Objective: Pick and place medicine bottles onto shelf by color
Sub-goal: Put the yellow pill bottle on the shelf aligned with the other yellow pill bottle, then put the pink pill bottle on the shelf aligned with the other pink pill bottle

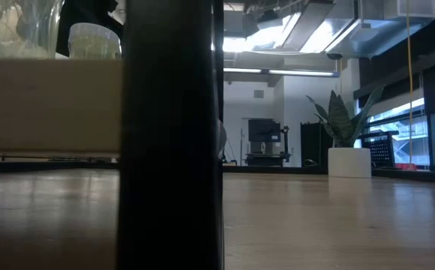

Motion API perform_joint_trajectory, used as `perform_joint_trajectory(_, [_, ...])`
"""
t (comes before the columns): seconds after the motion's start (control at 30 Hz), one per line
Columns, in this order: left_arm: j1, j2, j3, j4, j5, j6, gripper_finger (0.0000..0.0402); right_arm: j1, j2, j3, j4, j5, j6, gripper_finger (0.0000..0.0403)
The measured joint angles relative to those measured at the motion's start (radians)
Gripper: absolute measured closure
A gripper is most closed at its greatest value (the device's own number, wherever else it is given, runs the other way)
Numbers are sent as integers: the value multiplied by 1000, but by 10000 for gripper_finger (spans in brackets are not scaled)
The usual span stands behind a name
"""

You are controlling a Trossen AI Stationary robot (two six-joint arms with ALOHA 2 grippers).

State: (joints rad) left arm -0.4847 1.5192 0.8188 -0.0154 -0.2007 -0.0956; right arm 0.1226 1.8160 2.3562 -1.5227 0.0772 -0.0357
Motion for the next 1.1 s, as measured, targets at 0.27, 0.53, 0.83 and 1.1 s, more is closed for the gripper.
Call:
perform_joint_trajectory(0.27, [0, 0, 0, 0, 0, 0, 243, 0, 0, 0, 0, 0, -23, 155])
perform_joint_trajectory(0.53, [0, -1, 0, 0, 0, 0, 243, 0, 0, 0, 0, 0, -28, 155])
perform_joint_trajectory(0.83, [0, -1, 1, 1, 0, -1, 242, 0, 0, 0, 0, 0, -28, 155])
perform_joint_trajectory(1.1, [-7, -36, 2, 4, 9, -6, 242, 0, 0, 0, -1, 0, -28, 155])
